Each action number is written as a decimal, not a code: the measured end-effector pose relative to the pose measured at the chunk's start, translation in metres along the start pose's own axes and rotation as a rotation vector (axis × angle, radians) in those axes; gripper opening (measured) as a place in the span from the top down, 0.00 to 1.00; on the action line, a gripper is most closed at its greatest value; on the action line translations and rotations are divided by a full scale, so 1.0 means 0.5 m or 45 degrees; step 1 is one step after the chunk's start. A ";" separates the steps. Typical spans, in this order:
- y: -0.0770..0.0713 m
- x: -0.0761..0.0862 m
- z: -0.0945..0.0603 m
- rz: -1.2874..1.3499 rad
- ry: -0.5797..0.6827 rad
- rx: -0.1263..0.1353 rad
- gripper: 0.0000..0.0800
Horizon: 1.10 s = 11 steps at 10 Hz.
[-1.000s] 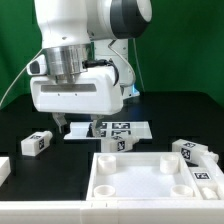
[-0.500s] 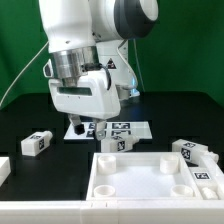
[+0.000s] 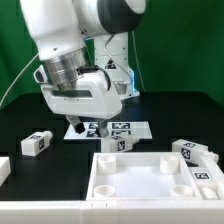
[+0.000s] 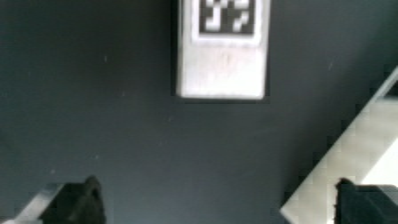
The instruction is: Assemble one leg
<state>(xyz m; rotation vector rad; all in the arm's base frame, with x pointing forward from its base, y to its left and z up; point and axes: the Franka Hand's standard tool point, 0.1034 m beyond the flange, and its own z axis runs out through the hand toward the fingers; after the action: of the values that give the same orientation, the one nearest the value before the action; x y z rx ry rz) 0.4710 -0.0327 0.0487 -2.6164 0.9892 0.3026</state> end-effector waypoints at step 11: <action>-0.008 -0.022 0.038 0.177 -1.038 0.048 0.19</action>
Offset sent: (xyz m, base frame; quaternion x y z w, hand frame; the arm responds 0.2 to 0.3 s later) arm 0.0000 0.0000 0.0000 0.0000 -0.1938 0.0000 0.9810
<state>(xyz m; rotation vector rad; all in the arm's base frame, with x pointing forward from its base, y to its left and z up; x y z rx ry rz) 0.4642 -0.0162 0.0353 -2.0517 0.8419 1.2374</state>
